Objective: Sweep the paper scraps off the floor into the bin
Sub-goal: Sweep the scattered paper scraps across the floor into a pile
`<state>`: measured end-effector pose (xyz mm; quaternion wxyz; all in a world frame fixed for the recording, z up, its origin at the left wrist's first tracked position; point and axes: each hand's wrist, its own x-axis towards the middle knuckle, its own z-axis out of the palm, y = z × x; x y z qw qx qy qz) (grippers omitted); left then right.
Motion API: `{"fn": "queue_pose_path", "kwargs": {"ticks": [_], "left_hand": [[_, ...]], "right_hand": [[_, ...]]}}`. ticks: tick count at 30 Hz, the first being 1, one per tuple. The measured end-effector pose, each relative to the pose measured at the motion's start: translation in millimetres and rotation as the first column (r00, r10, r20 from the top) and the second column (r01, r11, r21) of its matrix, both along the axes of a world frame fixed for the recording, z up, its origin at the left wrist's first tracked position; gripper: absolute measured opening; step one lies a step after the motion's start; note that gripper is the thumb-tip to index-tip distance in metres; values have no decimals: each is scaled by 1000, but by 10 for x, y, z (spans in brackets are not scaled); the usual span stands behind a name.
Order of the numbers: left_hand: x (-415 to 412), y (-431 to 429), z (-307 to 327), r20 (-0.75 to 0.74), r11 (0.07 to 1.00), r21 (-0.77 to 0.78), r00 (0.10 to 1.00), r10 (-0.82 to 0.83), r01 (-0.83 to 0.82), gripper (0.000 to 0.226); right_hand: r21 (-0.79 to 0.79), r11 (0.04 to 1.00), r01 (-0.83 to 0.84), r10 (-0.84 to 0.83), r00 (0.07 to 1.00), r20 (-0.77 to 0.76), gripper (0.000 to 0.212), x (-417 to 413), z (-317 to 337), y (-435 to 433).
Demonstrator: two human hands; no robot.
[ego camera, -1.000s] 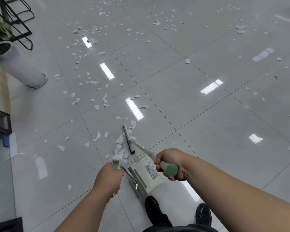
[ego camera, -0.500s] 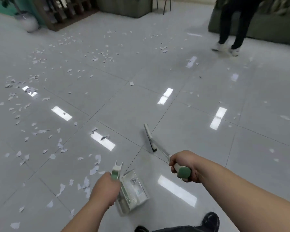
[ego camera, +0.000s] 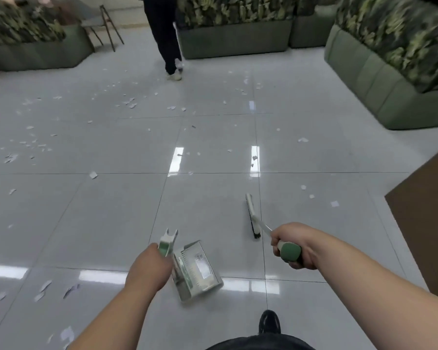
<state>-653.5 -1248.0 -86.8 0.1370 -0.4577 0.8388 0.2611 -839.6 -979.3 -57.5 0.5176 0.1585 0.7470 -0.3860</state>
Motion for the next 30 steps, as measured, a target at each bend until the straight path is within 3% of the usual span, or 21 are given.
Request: {"fn": "queue_pose_path", "kwargs": {"ticks": [7, 16, 24, 30], "left_hand": [[-1234, 659, -21, -38, 985, 5, 984, -172, 173, 10], [-2244, 1125, -89, -110, 947, 14, 942, -318, 321, 14], [-3161, 895, -247, -148, 926, 67, 921, -359, 372, 9], [-3800, 292, -403, -114, 935, 152, 945, -306, 321, 10]], "right_hand": [[34, 977, 209, -209, 978, -13, 11, -613, -29, 1104], [98, 910, 403, -393, 913, -107, 9, -976, -159, 1842], [216, 847, 486, -457, 873, -170, 8, -1724, -371, 1879], [271, 813, 515, -492, 857, -153, 10, -2575, -692, 1360]]}}
